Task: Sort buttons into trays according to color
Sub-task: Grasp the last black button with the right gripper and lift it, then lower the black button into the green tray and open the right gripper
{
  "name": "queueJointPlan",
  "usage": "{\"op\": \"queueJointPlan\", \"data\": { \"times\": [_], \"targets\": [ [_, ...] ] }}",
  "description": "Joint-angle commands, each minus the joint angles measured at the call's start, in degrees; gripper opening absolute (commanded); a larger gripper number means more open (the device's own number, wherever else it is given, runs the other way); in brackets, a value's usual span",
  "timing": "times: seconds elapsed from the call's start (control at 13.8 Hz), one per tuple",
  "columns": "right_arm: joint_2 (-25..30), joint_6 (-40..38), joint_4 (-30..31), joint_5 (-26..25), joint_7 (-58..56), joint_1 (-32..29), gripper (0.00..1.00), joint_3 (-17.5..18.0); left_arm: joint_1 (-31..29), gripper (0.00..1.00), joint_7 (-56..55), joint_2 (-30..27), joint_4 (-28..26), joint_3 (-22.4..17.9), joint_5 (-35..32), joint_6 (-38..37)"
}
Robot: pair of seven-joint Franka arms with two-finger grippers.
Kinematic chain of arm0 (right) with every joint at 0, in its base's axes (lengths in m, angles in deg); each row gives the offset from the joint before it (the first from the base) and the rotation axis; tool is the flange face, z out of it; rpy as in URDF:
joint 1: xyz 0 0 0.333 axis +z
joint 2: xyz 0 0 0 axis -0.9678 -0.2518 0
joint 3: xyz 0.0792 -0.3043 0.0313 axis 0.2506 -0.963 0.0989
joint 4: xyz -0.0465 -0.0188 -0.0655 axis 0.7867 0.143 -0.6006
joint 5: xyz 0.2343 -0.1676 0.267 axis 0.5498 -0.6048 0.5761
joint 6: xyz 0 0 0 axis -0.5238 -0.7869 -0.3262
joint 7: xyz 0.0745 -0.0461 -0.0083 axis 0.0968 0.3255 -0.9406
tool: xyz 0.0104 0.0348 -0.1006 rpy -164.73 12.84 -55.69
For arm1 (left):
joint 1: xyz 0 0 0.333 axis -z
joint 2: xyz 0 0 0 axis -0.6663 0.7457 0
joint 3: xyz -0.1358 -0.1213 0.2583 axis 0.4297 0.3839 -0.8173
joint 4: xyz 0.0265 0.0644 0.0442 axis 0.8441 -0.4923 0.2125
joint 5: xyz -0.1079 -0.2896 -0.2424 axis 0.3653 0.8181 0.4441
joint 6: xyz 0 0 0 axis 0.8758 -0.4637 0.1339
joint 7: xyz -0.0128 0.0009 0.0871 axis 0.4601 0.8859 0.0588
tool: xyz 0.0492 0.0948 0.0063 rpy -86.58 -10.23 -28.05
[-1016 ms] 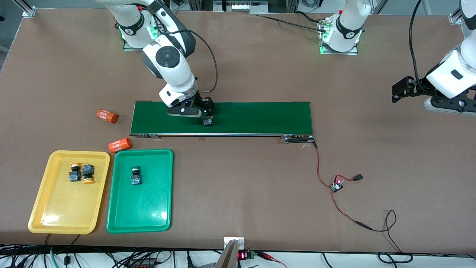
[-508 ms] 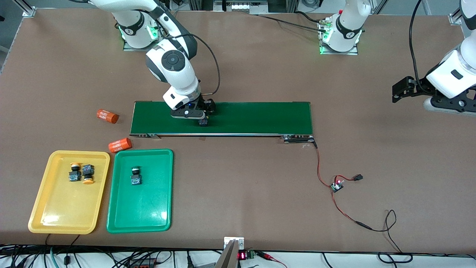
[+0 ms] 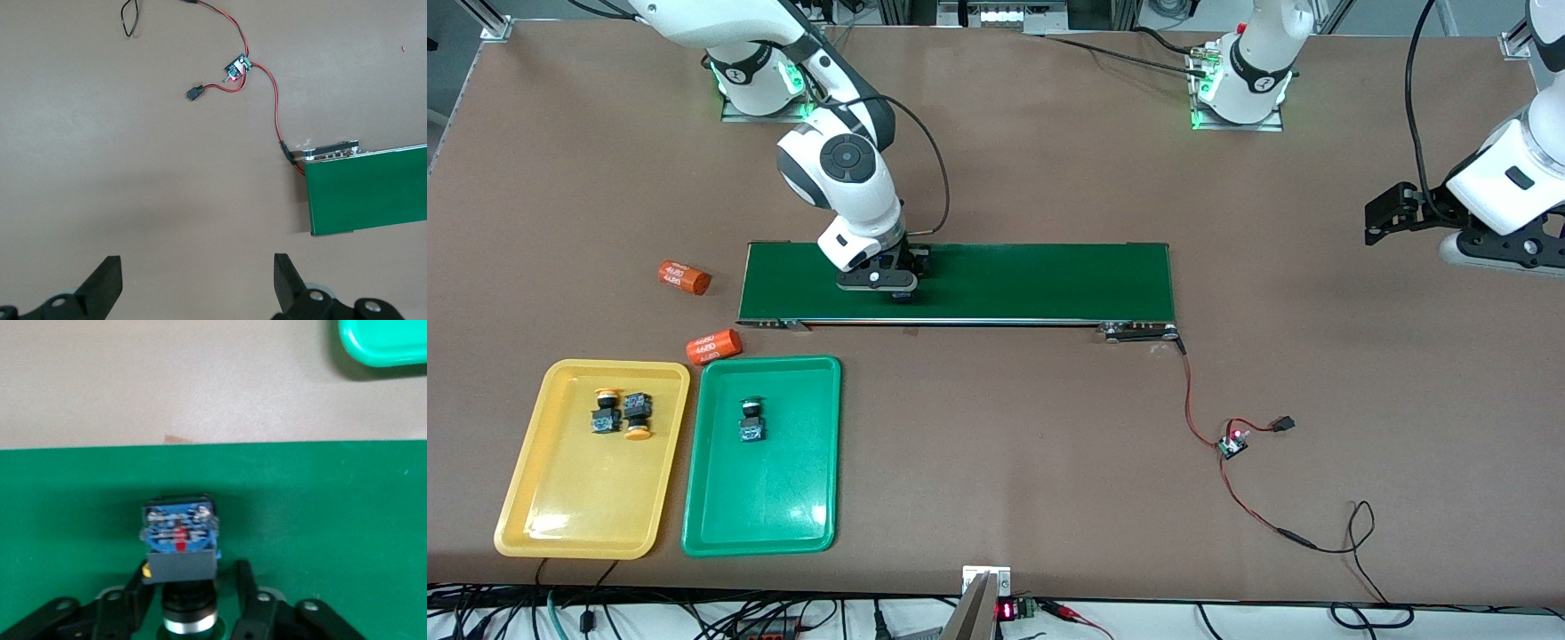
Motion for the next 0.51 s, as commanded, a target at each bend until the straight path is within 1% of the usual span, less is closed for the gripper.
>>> {"op": "queueJointPlan", "data": {
  "times": [0.0, 0.07, 0.22, 0.29, 0.44],
  "targets": [
    [-0.3, -0.5, -2.9, -1.2, -0.3, 0.1, 0.00, -1.4, -0.3, 1.00, 0.3, -0.4, 0.5, 0.1, -0.1, -1.0],
    [-0.1, -2.6, -4.7, -0.9, -1.0, 0.0, 0.00, -2.4, -0.3, 1.00, 0.3, -0.4, 0.5, 0.1, -0.1, -1.0],
    [-0.5, -10.1, -11.1, 0.3, -6.5, -0.7, 0.00, -3.1, -0.4, 1.00, 0.4, -0.4, 0.5, 0.0, -0.1, -1.0],
    [-1.1, -12.6, -14.6, 2.5, -11.0, -1.5, 0.00, -4.4, -0.3, 1.00, 0.4, -0.4, 0.5, 0.1, -0.1, -1.0],
    [-2.2, -12.9, -18.5, 8.7, -20.9, -2.2, 0.00, -8.6, -0.4, 1.00, 0.4, -0.4, 0.5, 0.1, -0.1, -1.1]
  ]
}}
